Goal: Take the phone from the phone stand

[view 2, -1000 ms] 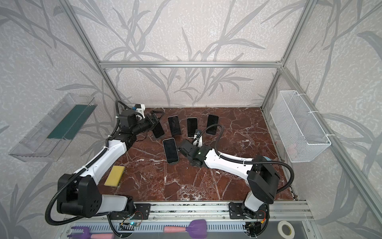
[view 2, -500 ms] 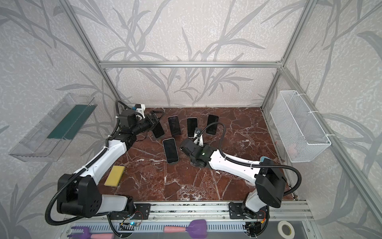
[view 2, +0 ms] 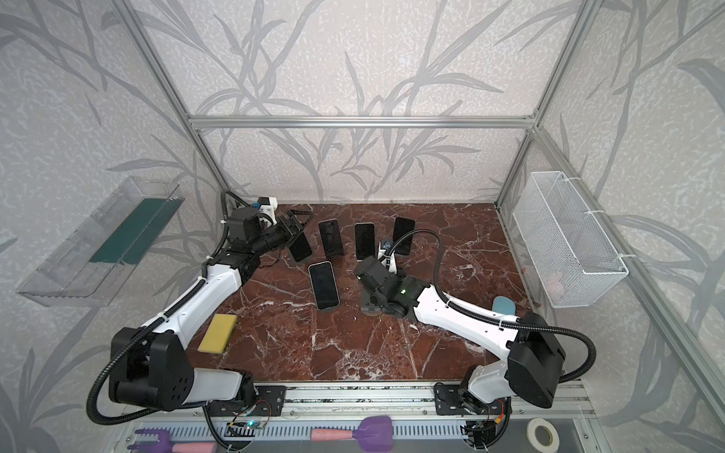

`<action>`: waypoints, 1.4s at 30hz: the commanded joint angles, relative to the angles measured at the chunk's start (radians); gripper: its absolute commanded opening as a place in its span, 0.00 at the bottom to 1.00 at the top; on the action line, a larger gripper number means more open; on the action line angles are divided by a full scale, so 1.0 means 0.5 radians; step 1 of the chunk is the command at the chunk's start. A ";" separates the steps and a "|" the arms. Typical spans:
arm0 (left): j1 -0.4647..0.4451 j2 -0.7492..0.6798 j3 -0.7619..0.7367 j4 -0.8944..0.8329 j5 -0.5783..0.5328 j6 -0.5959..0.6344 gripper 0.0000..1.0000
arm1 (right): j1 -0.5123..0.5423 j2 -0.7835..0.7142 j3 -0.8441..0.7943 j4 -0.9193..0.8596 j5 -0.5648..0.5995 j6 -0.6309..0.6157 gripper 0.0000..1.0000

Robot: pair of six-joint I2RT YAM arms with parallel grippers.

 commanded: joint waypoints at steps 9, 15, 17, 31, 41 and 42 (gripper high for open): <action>-0.016 0.044 -0.006 0.090 0.084 -0.008 0.85 | -0.176 -0.204 -0.072 0.075 -0.107 -0.187 0.59; -0.015 0.043 -0.008 0.111 0.105 -0.018 0.85 | -0.406 -0.337 -0.217 0.194 -0.263 -0.290 0.59; -0.015 0.032 -0.011 0.117 0.103 -0.015 0.85 | -0.488 -0.348 -0.242 0.205 -0.304 -0.358 0.59; -0.012 0.079 -0.029 0.165 0.108 -0.071 0.85 | -0.954 -0.395 -0.436 0.311 -0.680 -0.624 0.58; -0.012 0.077 -0.036 0.174 0.100 -0.087 0.85 | -1.156 -0.307 -0.326 0.250 -0.927 -0.946 0.58; -0.012 0.076 -0.036 0.171 0.100 -0.088 0.85 | -1.169 -0.294 -0.318 0.234 -0.940 -0.963 0.58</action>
